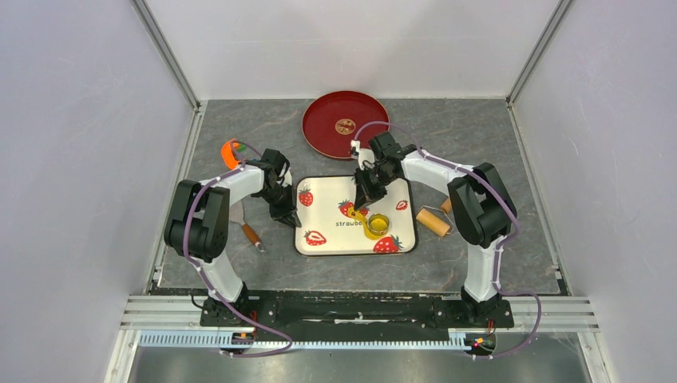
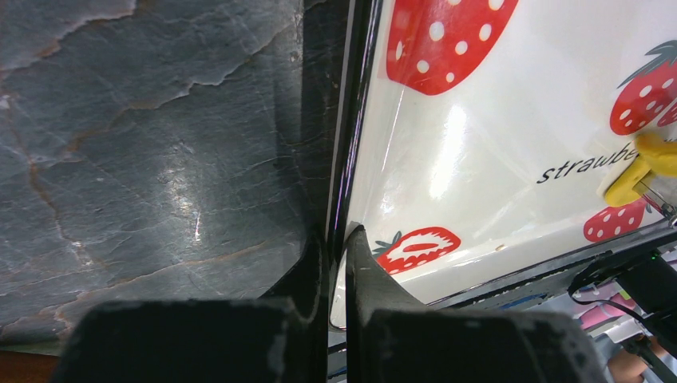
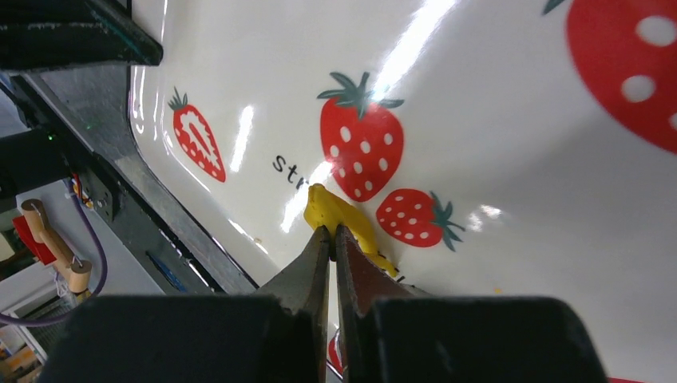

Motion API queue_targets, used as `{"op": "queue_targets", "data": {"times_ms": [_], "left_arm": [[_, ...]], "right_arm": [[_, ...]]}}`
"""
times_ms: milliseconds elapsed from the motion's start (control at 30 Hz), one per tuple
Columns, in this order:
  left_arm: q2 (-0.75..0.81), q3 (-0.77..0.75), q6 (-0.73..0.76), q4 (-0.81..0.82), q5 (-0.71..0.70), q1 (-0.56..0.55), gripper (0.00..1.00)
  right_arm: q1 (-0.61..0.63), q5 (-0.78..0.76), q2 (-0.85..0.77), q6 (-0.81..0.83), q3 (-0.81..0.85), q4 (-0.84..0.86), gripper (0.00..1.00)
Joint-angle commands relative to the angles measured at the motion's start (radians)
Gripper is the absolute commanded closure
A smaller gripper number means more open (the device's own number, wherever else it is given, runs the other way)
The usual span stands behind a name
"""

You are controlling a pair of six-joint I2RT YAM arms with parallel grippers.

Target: Roll out the dumpling wrappers from the dough

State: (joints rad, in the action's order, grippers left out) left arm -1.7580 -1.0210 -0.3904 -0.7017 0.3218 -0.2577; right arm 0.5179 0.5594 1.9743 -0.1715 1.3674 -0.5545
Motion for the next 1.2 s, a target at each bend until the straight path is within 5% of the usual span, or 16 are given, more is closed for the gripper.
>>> {"op": "queue_targets", "data": {"times_ms": [0,733,1167], "left_arm": [[-0.046,0.012,0.044,0.031,-0.087,-0.03,0.98],[-0.055,0.001,0.069,0.013,-0.09,-0.032,0.98],[-0.058,-0.003,0.079,0.007,-0.092,-0.032,0.98]], "right_arm": [[0.028,0.056,-0.081,0.012,-0.061,0.006,0.95],[0.042,-0.033,-0.439,-0.004,-0.24,-0.02,0.95],[-0.118,-0.12,-0.576,0.029,-0.158,-0.128,0.94]]}}
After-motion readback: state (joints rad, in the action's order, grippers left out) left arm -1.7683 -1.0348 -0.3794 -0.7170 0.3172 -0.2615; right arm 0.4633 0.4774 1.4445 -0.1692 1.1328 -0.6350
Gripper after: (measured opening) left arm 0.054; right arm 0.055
